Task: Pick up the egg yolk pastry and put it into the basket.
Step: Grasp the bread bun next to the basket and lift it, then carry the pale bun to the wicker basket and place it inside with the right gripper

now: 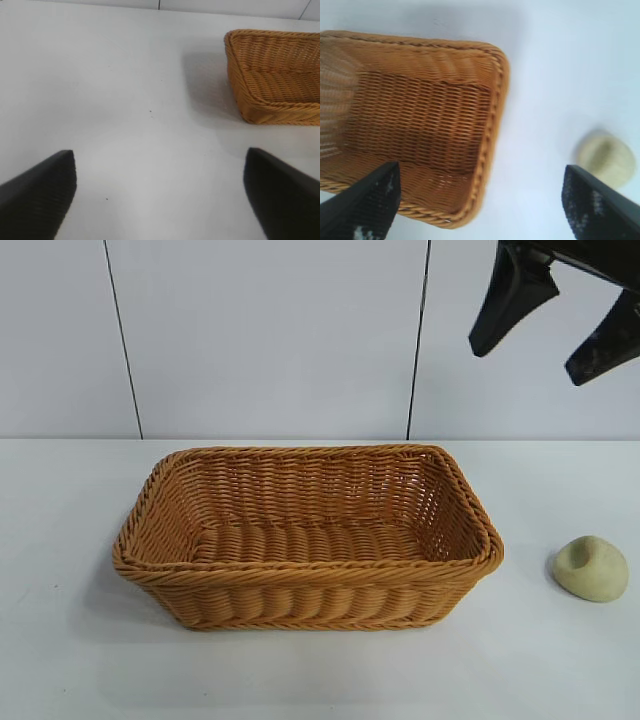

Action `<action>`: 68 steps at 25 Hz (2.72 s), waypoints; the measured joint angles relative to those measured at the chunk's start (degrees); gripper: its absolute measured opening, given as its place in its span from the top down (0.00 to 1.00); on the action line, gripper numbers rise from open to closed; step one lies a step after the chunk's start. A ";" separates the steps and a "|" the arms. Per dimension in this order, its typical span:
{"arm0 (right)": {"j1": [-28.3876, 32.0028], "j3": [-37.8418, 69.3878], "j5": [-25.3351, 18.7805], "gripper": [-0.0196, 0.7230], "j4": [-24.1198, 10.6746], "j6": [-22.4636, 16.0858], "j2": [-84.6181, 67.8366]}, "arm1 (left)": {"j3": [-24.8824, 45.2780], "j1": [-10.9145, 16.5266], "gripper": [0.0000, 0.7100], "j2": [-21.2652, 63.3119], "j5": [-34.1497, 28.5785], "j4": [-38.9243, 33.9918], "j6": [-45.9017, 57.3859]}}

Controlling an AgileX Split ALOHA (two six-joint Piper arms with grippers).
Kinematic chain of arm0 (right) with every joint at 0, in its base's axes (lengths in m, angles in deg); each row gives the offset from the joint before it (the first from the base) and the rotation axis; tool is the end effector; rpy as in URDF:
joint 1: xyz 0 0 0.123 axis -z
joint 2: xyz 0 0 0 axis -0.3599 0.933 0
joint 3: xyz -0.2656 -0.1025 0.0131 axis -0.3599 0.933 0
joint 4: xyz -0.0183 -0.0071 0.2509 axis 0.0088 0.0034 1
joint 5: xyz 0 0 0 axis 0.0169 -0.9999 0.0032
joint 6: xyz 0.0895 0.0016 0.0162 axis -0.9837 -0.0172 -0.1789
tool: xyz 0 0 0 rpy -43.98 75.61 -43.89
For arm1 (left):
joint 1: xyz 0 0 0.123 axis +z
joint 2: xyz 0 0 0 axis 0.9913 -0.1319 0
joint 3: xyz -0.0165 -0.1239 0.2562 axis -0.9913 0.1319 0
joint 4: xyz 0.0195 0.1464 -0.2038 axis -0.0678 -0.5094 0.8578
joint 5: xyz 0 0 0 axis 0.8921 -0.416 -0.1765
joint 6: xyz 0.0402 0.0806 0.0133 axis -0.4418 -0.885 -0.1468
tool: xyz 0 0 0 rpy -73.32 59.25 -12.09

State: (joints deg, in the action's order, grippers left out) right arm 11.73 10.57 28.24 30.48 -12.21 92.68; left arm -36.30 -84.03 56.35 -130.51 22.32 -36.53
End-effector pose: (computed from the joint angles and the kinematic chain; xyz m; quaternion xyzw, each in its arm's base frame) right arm 0.3079 0.0636 0.2872 -0.0198 0.9725 0.1025 0.2084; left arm -0.0053 -0.0030 0.2755 -0.0127 0.8557 -0.0422 0.5157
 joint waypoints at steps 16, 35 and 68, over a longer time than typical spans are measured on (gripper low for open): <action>8.69 -0.11 1.00 0.13 -5.59 -1.47 16.91 | 0.00 0.00 0.08 0.00 0.00 0.00 0.00; 8.69 -0.16 5.68 0.57 -7.89 -1.90 29.03 | 0.07 0.00 0.08 0.00 0.00 0.00 0.00; 3.51 -16.10 -9.04 0.76 -6.60 -1.69 14.14 | 0.07 0.00 0.08 0.00 -0.04 0.00 -0.05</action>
State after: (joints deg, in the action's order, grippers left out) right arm 15.23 -5.53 19.19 23.88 -13.90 106.82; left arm -36.23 -84.03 56.35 -130.56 22.32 -36.59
